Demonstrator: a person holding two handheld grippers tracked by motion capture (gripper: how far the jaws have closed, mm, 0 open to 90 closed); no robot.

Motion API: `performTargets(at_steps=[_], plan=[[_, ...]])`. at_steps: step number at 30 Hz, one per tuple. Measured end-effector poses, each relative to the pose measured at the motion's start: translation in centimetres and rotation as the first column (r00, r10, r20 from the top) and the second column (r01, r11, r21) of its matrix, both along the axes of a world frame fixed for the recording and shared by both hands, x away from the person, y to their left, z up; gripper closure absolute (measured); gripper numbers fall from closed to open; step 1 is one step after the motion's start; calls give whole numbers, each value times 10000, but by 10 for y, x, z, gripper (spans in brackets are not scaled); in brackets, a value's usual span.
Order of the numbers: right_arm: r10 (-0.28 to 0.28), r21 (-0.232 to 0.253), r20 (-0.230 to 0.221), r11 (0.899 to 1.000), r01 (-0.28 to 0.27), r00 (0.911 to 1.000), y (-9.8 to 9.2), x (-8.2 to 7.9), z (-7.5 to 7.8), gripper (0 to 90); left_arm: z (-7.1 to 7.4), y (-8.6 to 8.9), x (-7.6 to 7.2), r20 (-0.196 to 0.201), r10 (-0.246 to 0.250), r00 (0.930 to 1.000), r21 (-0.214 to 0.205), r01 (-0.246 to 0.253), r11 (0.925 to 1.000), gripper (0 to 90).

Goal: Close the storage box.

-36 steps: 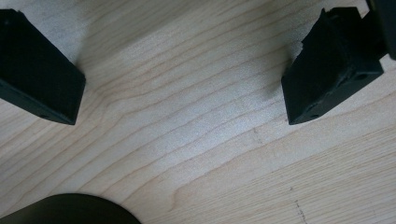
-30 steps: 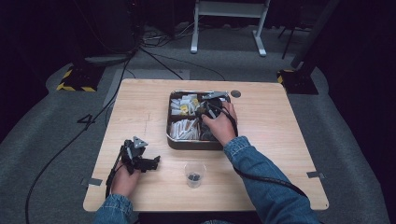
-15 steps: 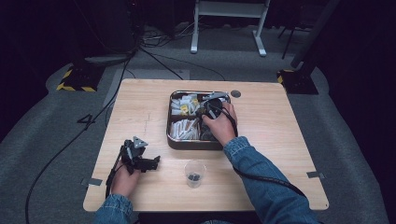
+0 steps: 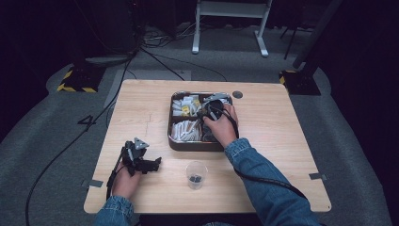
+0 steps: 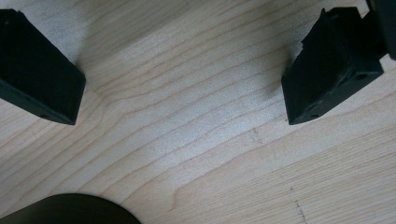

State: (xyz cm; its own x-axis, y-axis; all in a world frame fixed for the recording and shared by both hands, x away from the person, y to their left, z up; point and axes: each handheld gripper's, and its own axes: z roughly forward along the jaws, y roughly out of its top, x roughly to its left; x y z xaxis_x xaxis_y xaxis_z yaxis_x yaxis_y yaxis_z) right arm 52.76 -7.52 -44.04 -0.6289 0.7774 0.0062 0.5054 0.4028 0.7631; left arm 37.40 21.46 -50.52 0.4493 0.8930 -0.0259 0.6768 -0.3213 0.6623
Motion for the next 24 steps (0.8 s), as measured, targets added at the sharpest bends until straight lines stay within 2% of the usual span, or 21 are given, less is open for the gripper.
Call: performTargets(at_steps=[6,15,17,20,24], plan=[[2,-14,133,10000,-2,9999,1,-3,-1,590,0,0,0,2,1,10000,0,-1,10000,0],[84,46,67,10000,-84,9999,0,-2,-1,588,0,0,0,8,6,10000,0,-6,10000,0],[94,195,20,9998,-95,10000,-2,-1,-1,578,0,0,0,19,-9,10000,0,9,10000,0],[21,854,199,9963,-38,9998,-6,-2,3,514,0,0,1,20,-11,10000,-3,11,10000,0],[59,961,474,9953,-104,9989,-9,-5,14,492,0,0,1,17,-15,10000,1,15,10000,0]])
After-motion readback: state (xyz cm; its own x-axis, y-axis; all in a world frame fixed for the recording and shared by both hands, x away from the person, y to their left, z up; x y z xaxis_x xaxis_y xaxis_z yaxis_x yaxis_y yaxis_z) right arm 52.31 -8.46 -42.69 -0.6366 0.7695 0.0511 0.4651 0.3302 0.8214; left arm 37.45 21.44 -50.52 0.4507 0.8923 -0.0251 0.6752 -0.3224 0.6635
